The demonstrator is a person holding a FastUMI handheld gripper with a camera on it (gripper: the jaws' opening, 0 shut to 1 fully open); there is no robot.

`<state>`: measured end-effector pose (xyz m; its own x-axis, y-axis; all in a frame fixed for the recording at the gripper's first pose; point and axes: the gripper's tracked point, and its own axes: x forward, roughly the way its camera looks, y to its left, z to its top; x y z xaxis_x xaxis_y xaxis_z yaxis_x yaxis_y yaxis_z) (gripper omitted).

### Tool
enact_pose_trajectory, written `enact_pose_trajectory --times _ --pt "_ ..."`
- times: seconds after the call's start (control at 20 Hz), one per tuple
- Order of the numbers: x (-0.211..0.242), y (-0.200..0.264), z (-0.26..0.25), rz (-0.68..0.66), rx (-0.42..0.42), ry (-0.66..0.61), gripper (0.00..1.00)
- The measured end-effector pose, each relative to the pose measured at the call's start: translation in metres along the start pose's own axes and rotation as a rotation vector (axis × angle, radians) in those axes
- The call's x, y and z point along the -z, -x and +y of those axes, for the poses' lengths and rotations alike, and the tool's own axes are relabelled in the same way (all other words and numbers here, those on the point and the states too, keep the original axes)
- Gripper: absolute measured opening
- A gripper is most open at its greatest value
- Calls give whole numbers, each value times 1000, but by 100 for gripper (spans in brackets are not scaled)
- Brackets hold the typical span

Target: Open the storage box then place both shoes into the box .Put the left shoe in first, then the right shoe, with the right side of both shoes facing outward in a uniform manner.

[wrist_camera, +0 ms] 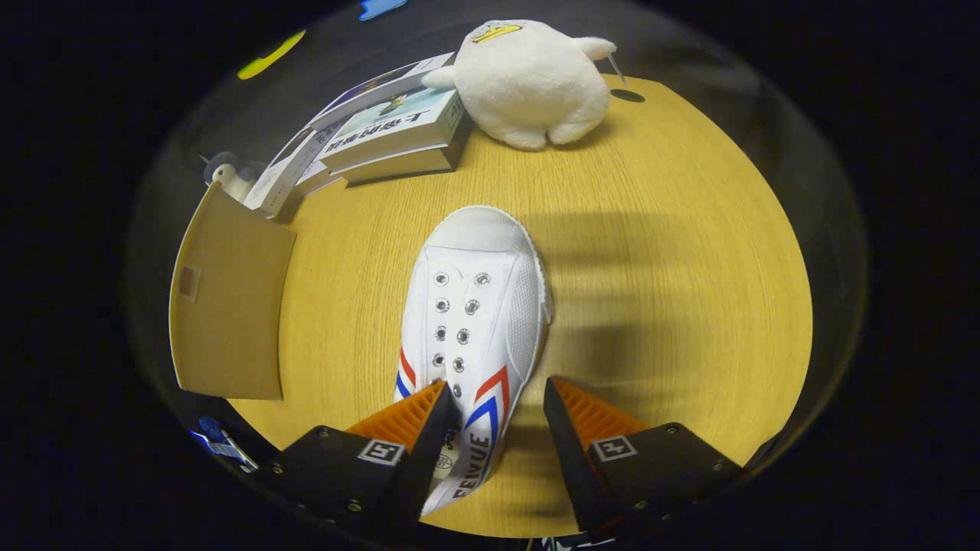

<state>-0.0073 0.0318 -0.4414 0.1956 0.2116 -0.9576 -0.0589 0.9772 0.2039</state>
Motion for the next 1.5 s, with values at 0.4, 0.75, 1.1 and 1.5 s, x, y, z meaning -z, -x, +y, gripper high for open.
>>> enact_pose_trajectory --times 0.4,0.75,1.1,1.5 --pt "3 10 -13 22 16 -185 2" --pt "-12 44 7 -1 -5 -141 2" --pt "-29 86 34 -26 1 -81 2" --pt "-50 123 92 -42 -34 11 2"
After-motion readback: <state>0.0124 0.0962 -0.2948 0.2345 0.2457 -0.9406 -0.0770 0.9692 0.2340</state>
